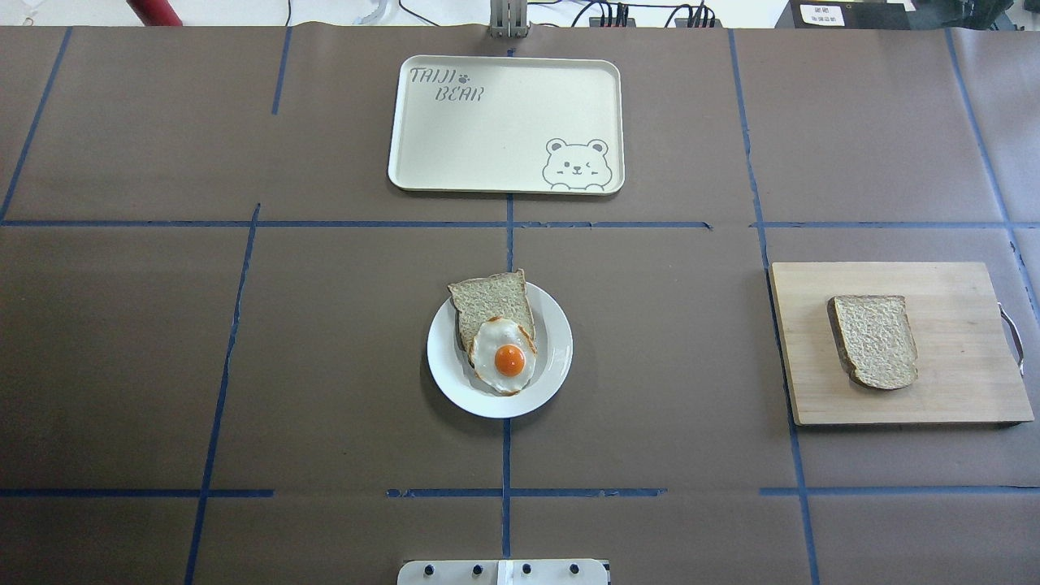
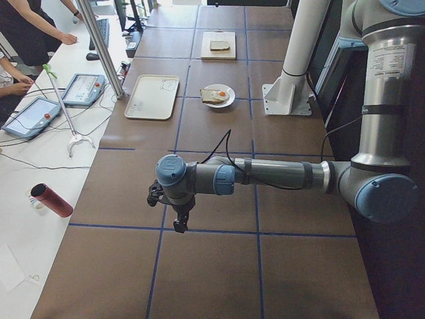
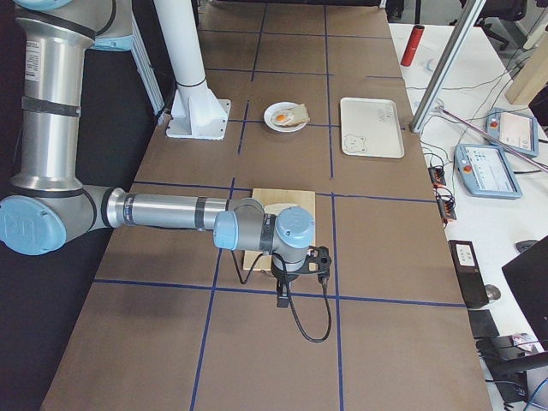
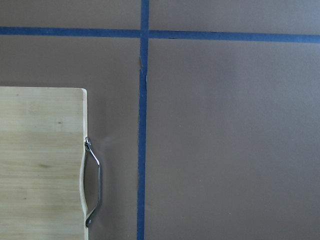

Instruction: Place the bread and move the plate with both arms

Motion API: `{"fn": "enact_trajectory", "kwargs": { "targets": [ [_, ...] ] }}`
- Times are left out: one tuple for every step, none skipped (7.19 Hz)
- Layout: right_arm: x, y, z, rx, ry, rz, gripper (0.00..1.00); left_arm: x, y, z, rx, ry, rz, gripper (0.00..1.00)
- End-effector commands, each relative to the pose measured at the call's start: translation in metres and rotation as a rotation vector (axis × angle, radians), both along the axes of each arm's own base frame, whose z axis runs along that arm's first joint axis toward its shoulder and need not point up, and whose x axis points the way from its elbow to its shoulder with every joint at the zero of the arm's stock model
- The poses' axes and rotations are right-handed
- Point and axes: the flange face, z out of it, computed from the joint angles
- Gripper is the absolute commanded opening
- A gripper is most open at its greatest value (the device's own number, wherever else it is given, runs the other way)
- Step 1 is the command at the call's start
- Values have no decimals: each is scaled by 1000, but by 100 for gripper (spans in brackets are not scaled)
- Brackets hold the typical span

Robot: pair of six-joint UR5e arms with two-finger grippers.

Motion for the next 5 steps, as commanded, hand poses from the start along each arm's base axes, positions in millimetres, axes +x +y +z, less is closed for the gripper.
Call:
{"fn": "enact_trajectory", "kwargs": {
  "targets": [
    [1, -1, -2, 7, 3, 2, 100, -1, -1, -2, 2, -5, -2, 100],
    [1, -5, -7, 20, 6, 1, 100, -2, 0, -1, 3, -6, -3, 100],
    [1, -6, -6, 20, 7, -1, 100, -2, 0, -1, 3, -8, -3, 100],
    [1, -7, -8, 18, 8, 5, 100, 0, -10, -13, 29, -6, -6, 100],
    [0, -8, -9, 18, 5, 7, 100, -3, -14, -9, 27, -46, -10, 100]
  ]
}}
